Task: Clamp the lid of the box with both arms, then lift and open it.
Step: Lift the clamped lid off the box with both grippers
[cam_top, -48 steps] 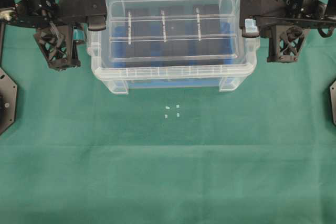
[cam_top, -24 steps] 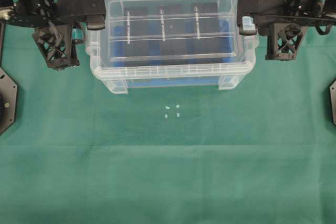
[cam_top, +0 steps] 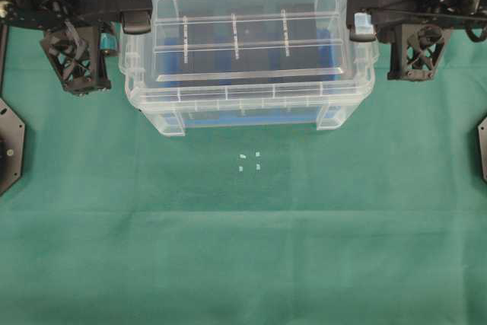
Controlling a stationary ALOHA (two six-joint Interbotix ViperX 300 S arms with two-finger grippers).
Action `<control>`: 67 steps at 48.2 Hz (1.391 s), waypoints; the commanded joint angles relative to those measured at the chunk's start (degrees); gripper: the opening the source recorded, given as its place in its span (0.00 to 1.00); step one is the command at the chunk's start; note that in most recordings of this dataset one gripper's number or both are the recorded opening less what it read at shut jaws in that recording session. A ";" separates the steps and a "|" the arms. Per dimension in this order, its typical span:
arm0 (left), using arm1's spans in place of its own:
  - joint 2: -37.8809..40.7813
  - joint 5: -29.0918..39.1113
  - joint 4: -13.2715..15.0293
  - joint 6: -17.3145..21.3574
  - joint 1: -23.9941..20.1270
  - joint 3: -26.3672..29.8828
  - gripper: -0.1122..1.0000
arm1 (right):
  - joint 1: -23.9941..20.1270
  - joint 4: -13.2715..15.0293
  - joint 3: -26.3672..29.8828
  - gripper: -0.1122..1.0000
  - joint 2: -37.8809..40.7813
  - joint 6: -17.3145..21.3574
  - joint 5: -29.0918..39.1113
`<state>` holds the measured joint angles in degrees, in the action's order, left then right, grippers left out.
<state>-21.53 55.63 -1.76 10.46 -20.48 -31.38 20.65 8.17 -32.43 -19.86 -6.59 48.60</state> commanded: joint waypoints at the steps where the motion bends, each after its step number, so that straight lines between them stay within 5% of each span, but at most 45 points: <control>1: -0.70 -0.62 0.26 -0.18 1.23 4.75 0.11 | -2.72 -0.35 4.22 0.10 -1.32 1.05 -0.70; 45: -0.62 3.96 0.26 -0.88 4.75 9.67 0.11 | -5.54 -0.18 7.29 0.10 -2.81 1.49 3.25; 67: -0.70 5.27 0.18 -6.24 12.66 9.32 0.11 | -15.64 1.05 7.38 0.10 -2.99 7.38 6.50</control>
<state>-22.41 63.11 -1.85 5.71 -10.20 -25.84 9.84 9.14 -29.44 -22.68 -1.76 57.04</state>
